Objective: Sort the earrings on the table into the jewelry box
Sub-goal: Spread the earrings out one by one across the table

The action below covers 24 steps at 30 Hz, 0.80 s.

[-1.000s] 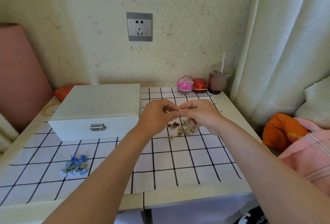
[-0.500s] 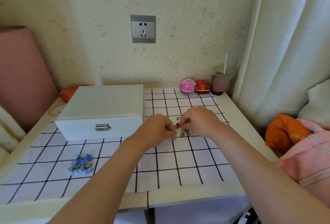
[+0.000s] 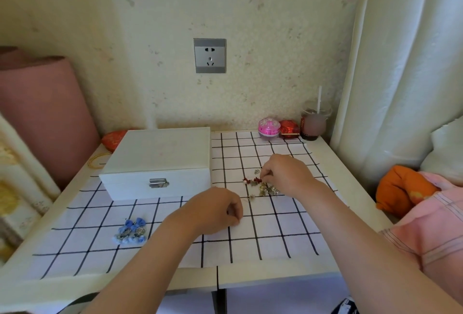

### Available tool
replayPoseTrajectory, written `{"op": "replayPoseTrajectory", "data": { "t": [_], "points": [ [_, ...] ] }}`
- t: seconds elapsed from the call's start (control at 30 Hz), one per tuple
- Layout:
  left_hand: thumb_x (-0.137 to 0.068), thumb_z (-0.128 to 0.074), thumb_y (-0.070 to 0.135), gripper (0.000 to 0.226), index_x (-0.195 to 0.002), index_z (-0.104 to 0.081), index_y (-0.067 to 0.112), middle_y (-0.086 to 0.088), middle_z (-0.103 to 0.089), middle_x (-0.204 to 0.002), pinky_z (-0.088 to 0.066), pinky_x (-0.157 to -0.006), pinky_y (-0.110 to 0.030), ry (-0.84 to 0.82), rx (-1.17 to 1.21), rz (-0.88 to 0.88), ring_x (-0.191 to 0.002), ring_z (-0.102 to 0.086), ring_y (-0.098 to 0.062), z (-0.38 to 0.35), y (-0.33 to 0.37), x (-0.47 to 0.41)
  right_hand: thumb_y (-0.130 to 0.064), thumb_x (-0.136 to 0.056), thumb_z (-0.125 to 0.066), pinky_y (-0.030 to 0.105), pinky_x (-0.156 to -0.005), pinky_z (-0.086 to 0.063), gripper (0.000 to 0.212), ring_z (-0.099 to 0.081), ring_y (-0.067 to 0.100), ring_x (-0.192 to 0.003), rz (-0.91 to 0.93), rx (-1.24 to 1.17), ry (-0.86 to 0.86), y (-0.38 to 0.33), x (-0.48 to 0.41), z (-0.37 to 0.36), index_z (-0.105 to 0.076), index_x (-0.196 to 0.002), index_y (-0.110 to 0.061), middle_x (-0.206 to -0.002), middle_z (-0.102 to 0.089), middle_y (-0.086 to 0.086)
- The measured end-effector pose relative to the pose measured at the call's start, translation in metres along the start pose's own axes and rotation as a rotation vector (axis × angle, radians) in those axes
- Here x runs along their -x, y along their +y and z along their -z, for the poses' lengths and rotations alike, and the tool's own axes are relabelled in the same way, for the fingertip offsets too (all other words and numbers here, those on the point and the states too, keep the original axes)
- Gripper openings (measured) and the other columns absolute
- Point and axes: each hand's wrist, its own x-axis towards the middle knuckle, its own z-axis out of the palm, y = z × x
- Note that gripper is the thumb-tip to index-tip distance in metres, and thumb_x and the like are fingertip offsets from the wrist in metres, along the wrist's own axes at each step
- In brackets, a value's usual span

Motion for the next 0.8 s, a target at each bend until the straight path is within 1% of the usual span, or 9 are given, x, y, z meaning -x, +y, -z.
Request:
{"op": "replayPoseTrajectory", "data": {
  "t": [0.13,0.2,0.27,0.33,0.43,0.57,0.67,0.73,0.8],
  "points": [
    [-0.086,-0.072,0.028,0.012,-0.098,-0.071,0.031,0.014,-0.068,-0.095,-0.054,-0.083,-0.025,0.000,0.008,0.034,-0.081,-0.059,-0.002,0.004,-0.005,0.005,-0.019,-0.093,-0.057,0.039,-0.070,-0.056,0.022,-0.065,0.023,-0.079,0.004,0.108,0.020,0.001,-0.002,-0.006,-0.073,-0.078,-0.022,-0.096,-0.061,-0.002],
    [-0.085,-0.073,0.028,0.009,-0.094,-0.074,0.031,0.015,-0.068,-0.092,-0.053,-0.078,-0.022,0.000,0.010,0.028,-0.077,-0.058,0.000,0.004,-0.005,0.005,-0.016,-0.094,-0.054,0.037,-0.070,-0.053,0.022,-0.062,0.022,-0.077,-0.005,0.127,-0.006,0.001,-0.003,-0.007,-0.069,-0.079,-0.022,-0.098,-0.055,-0.003],
    [-0.086,-0.072,0.027,0.007,-0.092,-0.075,0.030,0.016,-0.068,-0.090,-0.049,-0.073,-0.017,0.001,-0.001,0.025,-0.075,-0.057,0.002,0.003,-0.005,0.004,-0.007,-0.092,-0.053,0.035,-0.065,-0.050,0.022,-0.060,0.022,-0.073,-0.022,0.134,-0.022,0.002,-0.004,-0.007,-0.065,-0.080,-0.021,-0.098,-0.052,-0.002],
    [-0.086,-0.070,0.026,0.008,-0.092,-0.074,0.031,0.017,-0.067,-0.090,-0.047,-0.072,-0.015,0.005,-0.020,0.025,-0.076,-0.057,0.002,0.003,-0.006,0.004,-0.004,-0.091,-0.053,0.036,-0.063,-0.049,0.023,-0.058,0.023,-0.070,-0.038,0.084,0.016,-0.002,-0.004,-0.003,-0.062,-0.076,-0.018,-0.097,-0.053,0.000],
    [-0.087,-0.069,0.027,0.008,-0.093,-0.074,0.030,0.016,-0.067,-0.092,-0.046,-0.071,-0.015,0.013,-0.055,0.023,-0.079,-0.057,0.000,0.005,-0.009,0.008,-0.018,-0.097,-0.054,0.040,-0.075,-0.052,0.019,-0.061,0.021,-0.083,0.000,-0.053,0.089,-0.018,0.007,0.009,-0.069,-0.088,-0.011,-0.098,-0.060,0.000],
    [-0.088,-0.067,0.024,0.015,-0.095,-0.070,0.037,0.020,-0.064,-0.096,-0.049,-0.074,-0.018,0.032,-0.021,0.011,-0.081,-0.058,-0.001,0.014,-0.017,0.020,-0.027,-0.097,-0.057,0.035,-0.081,-0.051,0.016,-0.061,0.011,-0.089,0.136,-0.126,-0.071,-0.053,0.039,0.017,-0.072,-0.092,-0.024,-0.095,-0.059,-0.015],
    [-0.089,-0.064,0.018,0.023,-0.098,-0.069,0.039,0.023,-0.061,-0.092,-0.052,-0.081,-0.022,0.097,0.009,-0.010,-0.086,-0.059,-0.005,0.019,-0.025,0.029,-0.028,-0.096,-0.057,0.038,-0.081,-0.054,0.017,-0.062,0.012,-0.088,0.192,-0.072,-0.178,-0.068,0.052,0.004,-0.073,-0.092,-0.024,-0.094,-0.063,-0.014],
    [-0.090,-0.065,0.024,0.019,-0.103,-0.069,0.037,0.022,-0.062,-0.094,-0.050,-0.080,-0.021,0.138,0.016,-0.023,-0.086,-0.057,-0.003,0.016,-0.025,0.032,-0.025,-0.094,-0.056,0.041,-0.079,-0.055,0.017,-0.063,0.015,-0.086,0.203,-0.023,-0.185,-0.072,0.055,-0.003,-0.073,-0.091,-0.024,-0.094,-0.065,-0.010],
    [-0.088,-0.067,0.036,0.021,-0.109,-0.069,0.038,0.021,-0.062,-0.098,-0.045,-0.074,-0.016,0.158,-0.001,-0.059,-0.084,-0.054,0.001,0.007,-0.022,0.033,-0.025,-0.094,-0.055,0.042,-0.078,-0.055,0.018,-0.063,0.017,-0.086,0.203,0.011,-0.180,-0.072,0.058,-0.005,-0.073,-0.092,-0.024,-0.094,-0.066,-0.009]
  ]
}}
